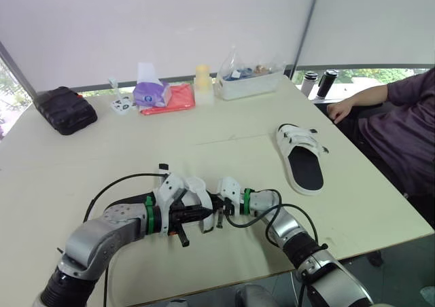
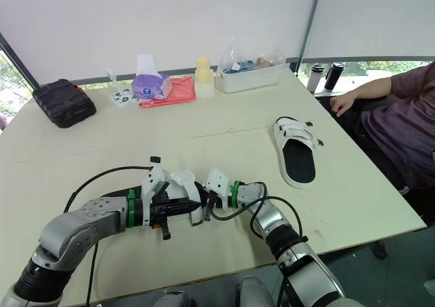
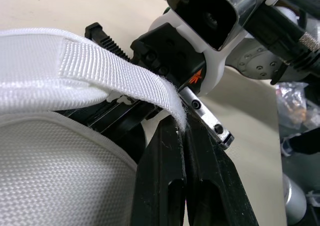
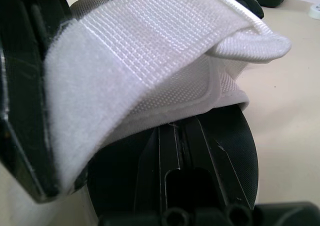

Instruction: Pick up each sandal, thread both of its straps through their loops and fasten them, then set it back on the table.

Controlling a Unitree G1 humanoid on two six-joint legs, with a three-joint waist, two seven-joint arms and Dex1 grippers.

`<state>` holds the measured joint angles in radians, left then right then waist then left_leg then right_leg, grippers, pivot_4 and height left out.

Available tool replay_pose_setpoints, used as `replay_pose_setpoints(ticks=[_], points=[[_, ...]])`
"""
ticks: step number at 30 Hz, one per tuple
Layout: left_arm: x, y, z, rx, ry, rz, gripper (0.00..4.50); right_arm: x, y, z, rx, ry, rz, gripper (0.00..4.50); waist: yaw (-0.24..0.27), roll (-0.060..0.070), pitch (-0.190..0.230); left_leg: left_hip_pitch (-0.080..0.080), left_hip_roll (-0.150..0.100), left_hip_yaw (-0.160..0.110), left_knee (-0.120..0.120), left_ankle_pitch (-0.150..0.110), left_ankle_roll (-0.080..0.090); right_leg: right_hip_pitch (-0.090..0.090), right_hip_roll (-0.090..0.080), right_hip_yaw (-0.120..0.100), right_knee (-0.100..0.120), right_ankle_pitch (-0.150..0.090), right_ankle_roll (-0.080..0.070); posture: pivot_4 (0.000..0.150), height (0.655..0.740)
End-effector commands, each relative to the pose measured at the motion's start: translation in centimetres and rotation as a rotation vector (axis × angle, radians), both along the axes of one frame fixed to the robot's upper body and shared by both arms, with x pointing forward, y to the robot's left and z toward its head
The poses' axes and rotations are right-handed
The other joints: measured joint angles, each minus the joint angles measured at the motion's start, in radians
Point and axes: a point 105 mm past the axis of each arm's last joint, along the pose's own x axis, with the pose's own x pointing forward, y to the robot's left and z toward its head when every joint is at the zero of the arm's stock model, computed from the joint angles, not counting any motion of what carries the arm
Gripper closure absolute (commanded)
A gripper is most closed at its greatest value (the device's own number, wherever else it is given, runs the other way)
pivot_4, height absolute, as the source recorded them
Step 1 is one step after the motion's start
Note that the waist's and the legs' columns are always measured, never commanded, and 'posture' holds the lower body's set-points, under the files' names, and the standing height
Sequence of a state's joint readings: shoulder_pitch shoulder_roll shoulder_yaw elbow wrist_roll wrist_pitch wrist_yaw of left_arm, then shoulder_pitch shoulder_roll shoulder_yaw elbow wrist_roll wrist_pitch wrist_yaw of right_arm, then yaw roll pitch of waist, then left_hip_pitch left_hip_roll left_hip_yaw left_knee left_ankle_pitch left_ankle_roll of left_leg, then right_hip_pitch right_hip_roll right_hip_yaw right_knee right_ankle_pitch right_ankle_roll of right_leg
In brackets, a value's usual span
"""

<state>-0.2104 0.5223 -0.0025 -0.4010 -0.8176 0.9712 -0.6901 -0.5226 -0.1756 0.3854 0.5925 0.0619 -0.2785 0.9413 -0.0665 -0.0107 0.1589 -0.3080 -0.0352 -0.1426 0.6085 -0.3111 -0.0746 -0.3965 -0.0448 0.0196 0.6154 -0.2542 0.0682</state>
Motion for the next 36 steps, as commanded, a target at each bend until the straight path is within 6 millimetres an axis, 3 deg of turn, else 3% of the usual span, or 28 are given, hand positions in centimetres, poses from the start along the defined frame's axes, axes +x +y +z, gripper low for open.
replay_pose_setpoints(ticks=[1,5,9,14,22,36], points=[[1.0,2.0,4.6,-0.203,0.012,0.035,4.44,-1.7,-3.9,-8.5,-0.262,0.243,-0.105,4.5,-0.001,-0.001,0.0,0.0,0.0,0.0,0.001,0.001,0.001,-0.001,0.0,-0.001,0.0,0.0,0.0,0.15,0.74],[2.5,4.6,5.7,-0.265,0.084,0.077,4.44,-1.8,-3.8,-8.6,-0.264,0.244,-0.098,4.5,-0.003,0.0,0.0,0.001,-0.001,0.0,0.0,0.001,0.001,0.001,0.0,-0.001,0.0,0.0,0.0,0.15,0.74],[2.8,5.5,4.7,-0.266,0.188,0.026,4.44,-1.6,-3.5,-8.5,-0.263,0.241,-0.094,4.5,-0.003,0.0,0.0,0.003,-0.001,0.0,0.0,0.001,0.001,0.0,0.001,-0.001,0.0,0.0,0.0,0.15,0.74],[3.1,5.1,3.4,-0.202,0.244,-0.06,4.44,-1.5,-3.5,-8.4,-0.26,0.24,-0.097,4.5,-0.003,-0.001,0.0,0.004,-0.001,0.0,0.0,0.001,0.001,-0.001,0.002,-0.002,0.001,0.0,0.0,0.15,0.74],[3.7,5.0,2.6,-0.086,0.154,-0.109,4.44,-1.7,-3.8,-8.6,-0.257,0.246,-0.111,4.5,-0.003,-0.001,0.0,0.003,-0.001,0.0,-0.001,0.001,0.0,-0.001,0.001,0.0,0.002,0.0,0.0,0.15,0.74],[2.8,5.7,3.7,-0.103,0.151,-0.156,4.44,-1.7,-3.8,-8.6,-0.26,0.247,-0.108,4.5,-0.003,-0.001,0.0,0.003,0.0,-0.001,-0.001,0.001,0.001,-0.001,0.001,0.0,0.002,0.0,0.0,0.15,0.74]])
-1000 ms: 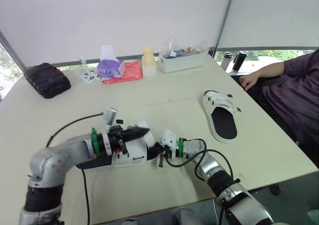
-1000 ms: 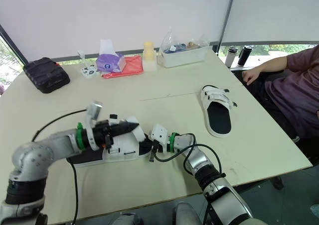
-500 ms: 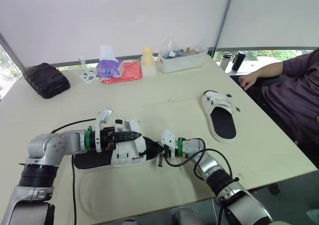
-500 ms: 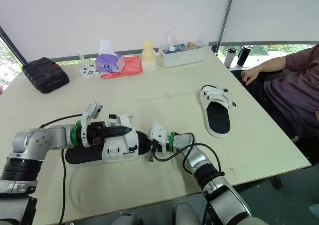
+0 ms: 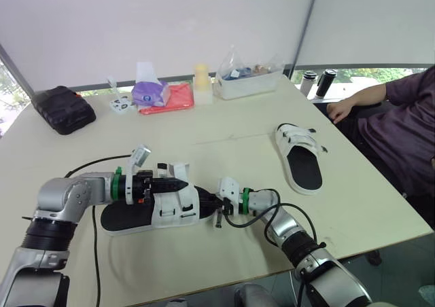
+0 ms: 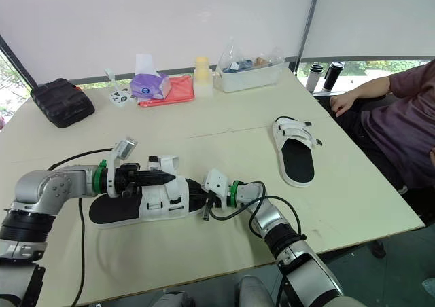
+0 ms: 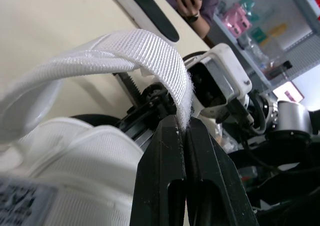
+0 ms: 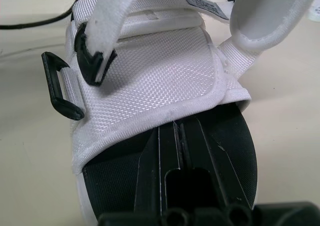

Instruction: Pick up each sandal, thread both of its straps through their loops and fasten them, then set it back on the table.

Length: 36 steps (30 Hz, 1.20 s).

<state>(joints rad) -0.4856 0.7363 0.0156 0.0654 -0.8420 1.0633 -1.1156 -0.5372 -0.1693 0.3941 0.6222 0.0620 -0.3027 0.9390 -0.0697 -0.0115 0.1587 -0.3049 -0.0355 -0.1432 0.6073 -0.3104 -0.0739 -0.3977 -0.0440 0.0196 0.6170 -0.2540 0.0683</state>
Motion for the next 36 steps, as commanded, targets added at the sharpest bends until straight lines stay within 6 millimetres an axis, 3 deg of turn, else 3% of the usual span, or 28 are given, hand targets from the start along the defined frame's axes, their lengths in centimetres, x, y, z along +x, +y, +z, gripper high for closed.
replay_pose_setpoints(ticks=[1,15,26,36], points=[[-0.7,-0.1,1.2,-0.021,-0.032,-0.039,4.44,-1.7,-4.0,-8.5,-0.26,0.255,-0.118,4.5,0.0,0.0,0.0,0.0,0.0,0.0,0.0,0.0,0.0,0.0,0.0,0.0,0.0,0.0,0.0,0.15,0.74],[-1.2,-0.7,0.0,0.031,-0.03,-0.068,4.44,-1.8,-4.2,-8.7,-0.263,0.258,-0.121,4.5,0.0,0.0,0.0,0.0,0.0,0.0,0.0,0.0,0.0,0.0,0.0,0.0,0.0,0.0,0.0,0.15,0.74],[-1.5,0.0,-3.5,0.273,-0.124,-0.123,4.44,-1.8,-4.0,-8.7,-0.259,0.256,-0.12,4.5,0.0,0.001,0.0,-0.001,0.0,0.0,-0.001,0.0,0.0,-0.003,0.0,0.001,0.0,0.0,0.0,0.15,0.74],[-0.3,-0.8,-2.3,0.261,-0.249,-0.111,4.44,-1.9,-4.0,-8.7,-0.262,0.255,-0.116,4.5,0.001,0.001,-0.001,-0.001,0.001,0.0,-0.001,0.0,0.0,-0.003,-0.001,0.001,0.0,0.0,0.0,0.15,0.74]])
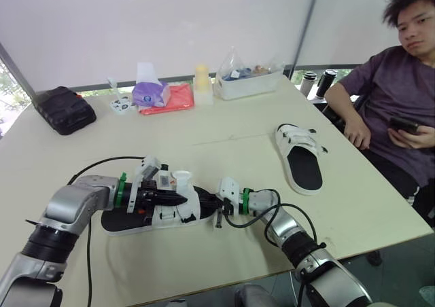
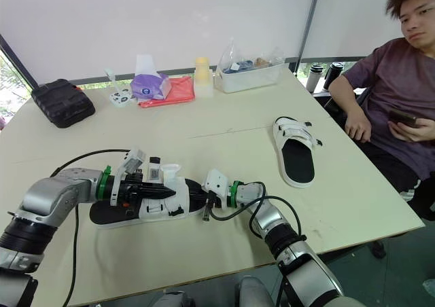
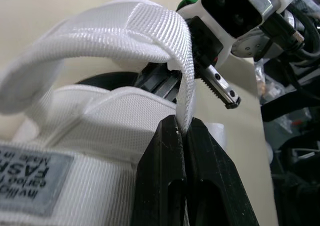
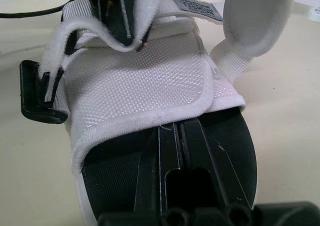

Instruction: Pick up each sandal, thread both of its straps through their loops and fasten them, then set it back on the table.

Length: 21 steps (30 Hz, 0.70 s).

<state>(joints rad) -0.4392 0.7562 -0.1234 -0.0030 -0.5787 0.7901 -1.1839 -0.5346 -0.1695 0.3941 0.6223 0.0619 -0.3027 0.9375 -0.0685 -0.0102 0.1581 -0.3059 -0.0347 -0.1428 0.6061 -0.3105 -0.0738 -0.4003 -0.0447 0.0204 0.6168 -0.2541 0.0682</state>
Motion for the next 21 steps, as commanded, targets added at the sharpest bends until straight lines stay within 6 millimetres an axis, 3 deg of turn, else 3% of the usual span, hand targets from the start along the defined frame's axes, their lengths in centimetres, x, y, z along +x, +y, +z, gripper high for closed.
replay_pose_setpoints(ticks=[1,8,17,21], points=[[-0.4,-0.4,0.5,0.016,-0.026,-0.051,4.44,-1.9,-4.0,-8.6,-0.262,0.253,-0.114,4.5,0.0,0.0,0.0,0.0,0.0,0.0,0.0,0.0,0.0,0.0,0.0,0.0,0.0,0.0,0.0,0.15,0.74],[-1.9,-0.9,-0.3,0.147,-0.095,-0.199,4.44,-1.9,-4.1,-8.7,-0.263,0.253,-0.117,4.5,0.0,0.0,0.0,0.0,0.0,0.0,0.0,0.0,0.0,0.0,0.0,0.0,0.0,0.0,0.0,0.15,0.74],[1.3,-1.2,0.5,0.234,-0.328,-0.129,4.44,-2.0,-3.8,-8.7,-0.258,0.255,-0.117,4.5,0.001,0.0,0.0,0.0,0.0,0.0,0.0,0.0,0.0,0.001,0.0,0.0,0.0,0.0,0.0,0.15,0.74],[0.4,-1.8,1.5,0.217,-0.341,-0.211,4.44,-2.0,-3.9,-8.7,-0.259,0.257,-0.118,4.5,0.001,0.0,0.0,0.0,0.0,0.0,0.0,0.0,0.0,0.003,0.0,0.0,0.0,0.0,0.0,0.15,0.74]])
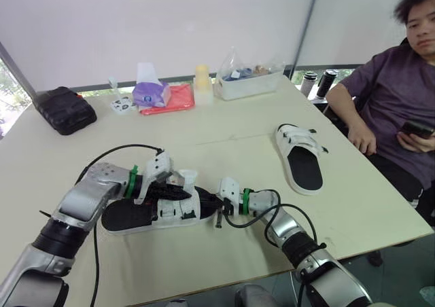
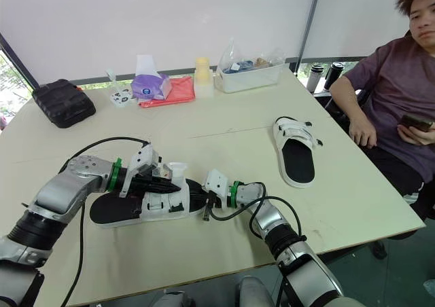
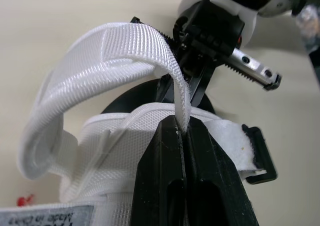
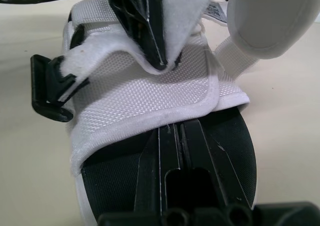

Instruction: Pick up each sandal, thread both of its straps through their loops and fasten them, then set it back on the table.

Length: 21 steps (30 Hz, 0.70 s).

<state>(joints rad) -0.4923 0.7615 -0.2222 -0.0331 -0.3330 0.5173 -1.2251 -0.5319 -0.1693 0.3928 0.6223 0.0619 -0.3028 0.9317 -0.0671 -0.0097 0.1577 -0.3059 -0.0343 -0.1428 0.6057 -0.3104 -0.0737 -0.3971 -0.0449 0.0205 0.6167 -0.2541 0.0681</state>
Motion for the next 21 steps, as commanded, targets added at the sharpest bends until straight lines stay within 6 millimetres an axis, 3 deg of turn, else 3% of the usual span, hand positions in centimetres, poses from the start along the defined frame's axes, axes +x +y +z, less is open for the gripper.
replay_pose_setpoints(ticks=[1,8,12,15,21], points=[[-1.0,-0.9,1.3,-0.008,-0.002,-0.089,4.44,-2.0,-3.9,-8.7,-0.261,0.257,-0.112,4.5,0.0,0.0,0.0,0.0,0.0,0.0,0.0,0.0,0.0,0.0,0.0,0.0,0.0,0.0,0.0,0.15,0.74],[-3.1,-1.6,2.3,-0.013,0.039,-0.214,4.44,-1.9,-3.9,-8.7,-0.26,0.258,-0.115,4.5,-0.002,0.0,0.0,0.0,0.0,0.0,0.0,0.0,0.0,0.001,0.0,0.0,0.0,0.0,0.0,0.15,0.74],[-2.4,-1.2,1.9,0.08,-0.035,-0.24,4.44,-2.0,-3.9,-8.7,-0.26,0.26,-0.114,4.5,-0.002,0.0,0.0,0.0,0.0,0.0,0.0,0.0,0.0,0.0,0.0,0.0,0.0,0.0,0.0,0.15,0.74],[-1.8,-0.1,0.5,0.201,-0.093,-0.269,4.44,-1.9,-3.8,-8.7,-0.258,0.259,-0.116,4.5,-0.002,0.0,0.0,0.0,-0.001,0.001,0.0,0.0,0.0,0.0,0.0,0.0,0.0,0.0,0.0,0.15,0.74],[-0.8,0.0,-0.9,0.262,-0.167,-0.281,4.44,-1.9,-3.8,-8.7,-0.253,0.26,-0.124,4.5,-0.002,0.002,-0.001,0.0,0.0,0.001,-0.001,0.0,0.0,0.001,0.0,0.001,0.0,0.0,0.0,0.15,0.74]])
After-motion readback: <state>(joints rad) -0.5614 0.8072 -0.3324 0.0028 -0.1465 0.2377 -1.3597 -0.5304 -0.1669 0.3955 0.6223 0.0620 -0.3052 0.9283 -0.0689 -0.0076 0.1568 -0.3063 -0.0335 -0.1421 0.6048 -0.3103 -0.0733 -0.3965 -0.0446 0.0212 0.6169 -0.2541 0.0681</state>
